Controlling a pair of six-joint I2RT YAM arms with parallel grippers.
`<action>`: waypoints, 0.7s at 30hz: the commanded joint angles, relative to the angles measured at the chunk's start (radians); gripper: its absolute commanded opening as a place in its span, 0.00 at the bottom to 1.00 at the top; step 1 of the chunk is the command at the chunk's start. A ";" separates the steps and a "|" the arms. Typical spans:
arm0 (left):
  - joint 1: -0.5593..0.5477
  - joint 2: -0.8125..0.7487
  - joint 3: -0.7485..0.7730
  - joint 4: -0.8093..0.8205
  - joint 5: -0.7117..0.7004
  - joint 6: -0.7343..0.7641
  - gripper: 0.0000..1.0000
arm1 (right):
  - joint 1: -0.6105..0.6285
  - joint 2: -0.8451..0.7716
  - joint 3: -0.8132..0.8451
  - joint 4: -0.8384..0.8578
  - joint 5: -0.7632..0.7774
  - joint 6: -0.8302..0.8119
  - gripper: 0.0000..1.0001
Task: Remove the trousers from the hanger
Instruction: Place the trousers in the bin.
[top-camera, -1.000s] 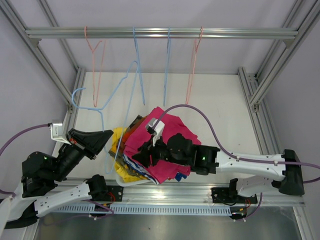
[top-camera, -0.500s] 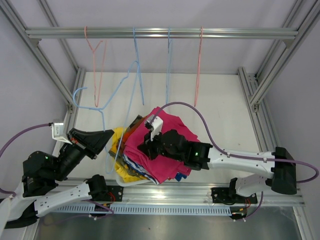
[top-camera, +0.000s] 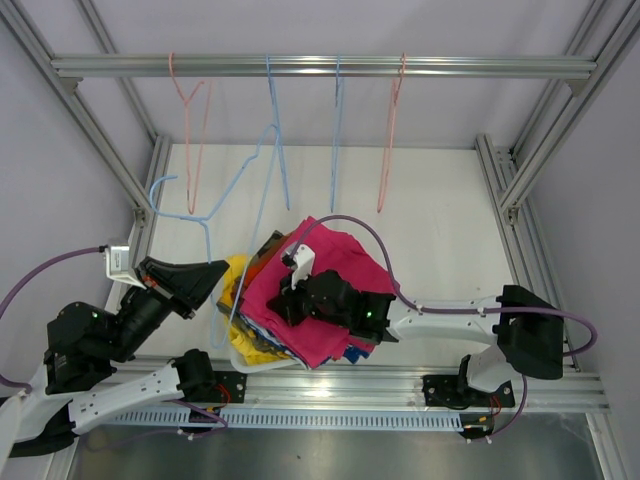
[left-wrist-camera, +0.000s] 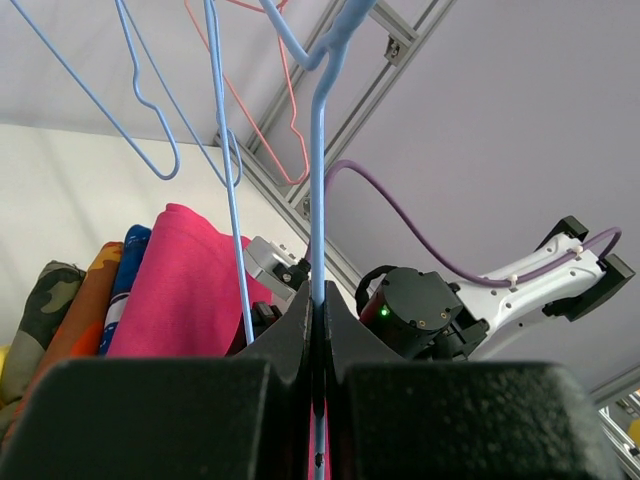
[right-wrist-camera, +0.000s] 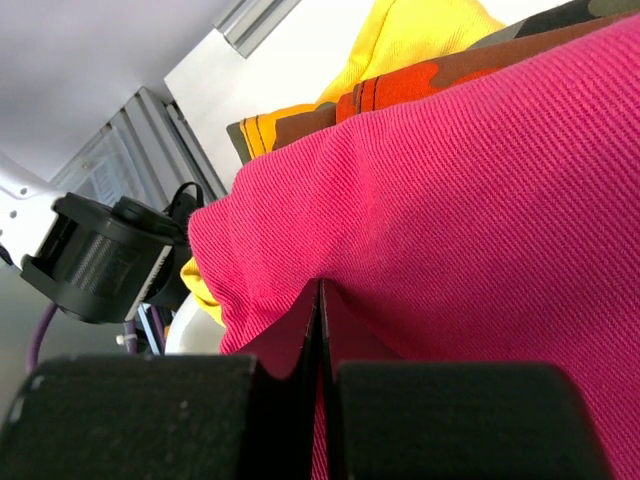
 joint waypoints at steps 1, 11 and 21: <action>-0.002 -0.002 -0.002 0.007 -0.006 -0.006 0.01 | 0.024 0.035 -0.028 -0.013 -0.021 0.032 0.00; -0.002 0.030 0.001 0.021 0.032 0.002 0.01 | 0.027 -0.148 0.101 -0.223 0.099 -0.097 0.00; -0.002 0.050 -0.003 0.030 0.041 0.026 0.00 | -0.002 -0.231 0.018 -0.277 0.179 -0.111 0.00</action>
